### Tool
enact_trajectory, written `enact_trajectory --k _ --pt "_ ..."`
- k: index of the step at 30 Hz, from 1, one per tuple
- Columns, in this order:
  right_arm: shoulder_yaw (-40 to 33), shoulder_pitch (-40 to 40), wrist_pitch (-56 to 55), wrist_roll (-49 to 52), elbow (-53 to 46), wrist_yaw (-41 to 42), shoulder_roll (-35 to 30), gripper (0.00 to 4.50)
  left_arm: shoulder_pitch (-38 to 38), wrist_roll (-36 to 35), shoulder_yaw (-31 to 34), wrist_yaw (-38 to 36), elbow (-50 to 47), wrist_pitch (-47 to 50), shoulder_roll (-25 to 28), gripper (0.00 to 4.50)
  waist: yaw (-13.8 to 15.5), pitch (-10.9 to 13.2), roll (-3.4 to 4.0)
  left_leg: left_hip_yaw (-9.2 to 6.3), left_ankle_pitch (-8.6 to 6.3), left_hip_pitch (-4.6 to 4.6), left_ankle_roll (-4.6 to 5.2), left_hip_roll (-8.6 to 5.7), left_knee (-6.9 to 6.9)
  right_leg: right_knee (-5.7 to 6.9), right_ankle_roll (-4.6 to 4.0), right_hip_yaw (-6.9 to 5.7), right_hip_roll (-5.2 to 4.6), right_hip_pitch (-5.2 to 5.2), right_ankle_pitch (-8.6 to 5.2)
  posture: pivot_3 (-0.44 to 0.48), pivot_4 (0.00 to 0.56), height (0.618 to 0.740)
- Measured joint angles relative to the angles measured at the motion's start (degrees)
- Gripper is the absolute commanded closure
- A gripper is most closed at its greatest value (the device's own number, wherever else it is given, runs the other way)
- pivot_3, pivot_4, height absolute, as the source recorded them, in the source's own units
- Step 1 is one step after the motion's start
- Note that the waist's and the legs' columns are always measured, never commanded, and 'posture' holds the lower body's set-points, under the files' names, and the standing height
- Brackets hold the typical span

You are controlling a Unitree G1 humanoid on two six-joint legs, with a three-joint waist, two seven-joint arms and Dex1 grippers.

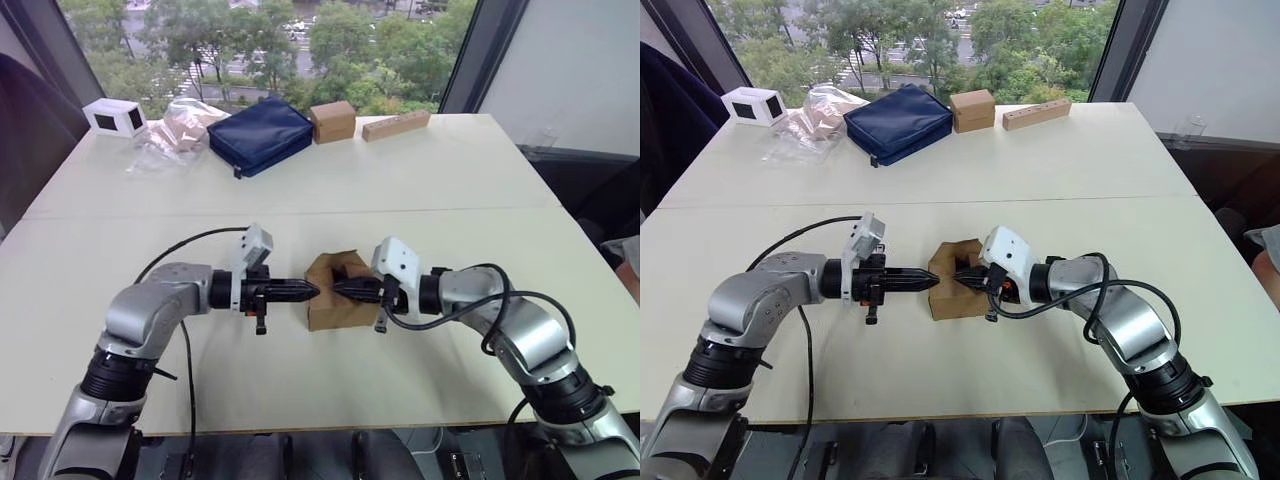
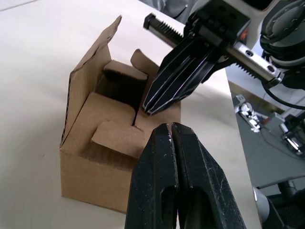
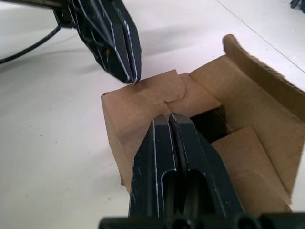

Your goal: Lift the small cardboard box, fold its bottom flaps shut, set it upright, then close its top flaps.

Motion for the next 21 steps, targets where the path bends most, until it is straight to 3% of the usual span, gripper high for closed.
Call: enact_trajectory --k 5,13,21 --pt "-1.48 -0.05 0.55 0.65 -0.65 -0.23 0.0 4.5 0.21 0.4 -1.7 -0.42 0.62 -1.05 0.26 4.45 0.04 0.0 0.0 0.0 0.0 0.0 0.0 0.0 0.0 0.0 0.0 0.0 -0.01 0.0 0.0 0.0 0.15 0.74" --pt "-13.61 -7.05 3.03 12.01 0.08 -0.47 3.34 4.5 0.09 1.1 -3.36 -1.46 2.23 -3.11 1.03 4.45 -0.01 0.0 0.0 0.0 0.0 0.0 0.0 0.0 -0.01 -0.01 0.0 0.0 -0.01 0.01 0.0 0.0 0.15 0.74" --pt "-2.76 -10.67 -2.33 -2.66 10.96 -4.31 2.73 4.5 0.22 1.42 -3.54 -1.38 2.13 -3.72 0.99 4.45 -0.05 0.0 0.0 0.04 0.0 -0.04 0.0 -0.01 -0.03 0.0 0.0 0.01 -0.01 -0.08 0.0 0.0 0.15 0.74"
